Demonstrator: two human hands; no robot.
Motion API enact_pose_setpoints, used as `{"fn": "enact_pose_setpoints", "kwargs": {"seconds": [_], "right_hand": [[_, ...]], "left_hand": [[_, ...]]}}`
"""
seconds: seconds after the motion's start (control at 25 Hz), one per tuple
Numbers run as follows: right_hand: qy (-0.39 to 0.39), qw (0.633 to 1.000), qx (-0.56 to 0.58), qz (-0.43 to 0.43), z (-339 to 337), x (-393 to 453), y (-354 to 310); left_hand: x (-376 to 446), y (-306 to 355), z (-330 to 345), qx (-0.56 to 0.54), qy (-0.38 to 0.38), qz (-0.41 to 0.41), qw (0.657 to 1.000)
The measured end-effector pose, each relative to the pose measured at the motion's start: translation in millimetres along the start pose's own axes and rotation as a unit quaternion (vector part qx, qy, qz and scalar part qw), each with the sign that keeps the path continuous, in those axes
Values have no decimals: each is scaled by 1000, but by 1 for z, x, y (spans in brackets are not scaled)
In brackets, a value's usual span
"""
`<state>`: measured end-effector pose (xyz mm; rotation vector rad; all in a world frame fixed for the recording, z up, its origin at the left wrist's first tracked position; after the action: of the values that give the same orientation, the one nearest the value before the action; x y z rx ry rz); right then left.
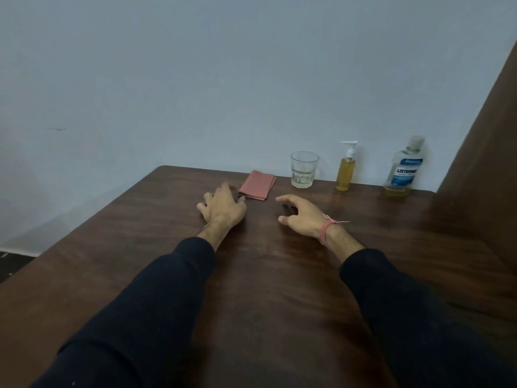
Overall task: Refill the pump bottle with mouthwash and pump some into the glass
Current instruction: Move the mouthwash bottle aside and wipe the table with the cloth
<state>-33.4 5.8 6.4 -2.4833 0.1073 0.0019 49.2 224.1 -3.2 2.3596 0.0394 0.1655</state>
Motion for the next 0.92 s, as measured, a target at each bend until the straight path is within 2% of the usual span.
{"fn": "enact_pose_setpoints", "kwargs": {"seconds": [0.16,0.32,0.44,0.52,0.6,0.76,0.84,0.92], "right_hand": [[-4,998,-62,4,10,25,-12],[-22,996,-89,-13,13,33,-13],[-5,993,-112,-27,9,19,-17],[29,984,-166,-57,6,-2,-28],[55,969,-225,-89,6,-28,-40],[59,958,-263,-100,-16,-90,-35],[37,954,-285,-90,-31,-127,-17],[23,938,-339,-68,-46,-165,5]], "left_hand": [[16,13,7,-59,18,-36,997],[23,27,13,-71,-21,-116,991],[16,37,15,-217,-94,-137,962],[-7,47,12,-291,-151,-125,936],[-35,53,7,-319,-198,-117,920],[-97,57,14,-280,-315,-74,904],[-121,59,20,-236,-333,-22,913],[-136,60,25,-238,-298,30,924]]}}
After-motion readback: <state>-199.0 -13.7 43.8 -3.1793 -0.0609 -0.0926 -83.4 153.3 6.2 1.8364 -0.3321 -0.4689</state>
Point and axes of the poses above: each hand's wrist, its own x-axis towards the middle knuckle, its own z-axis out of the palm, y = z × x, the point moved 4 cm from there along x, towards the middle knuckle, and after that the axes turned 9 degrees about -x, right-handed, at the moved point
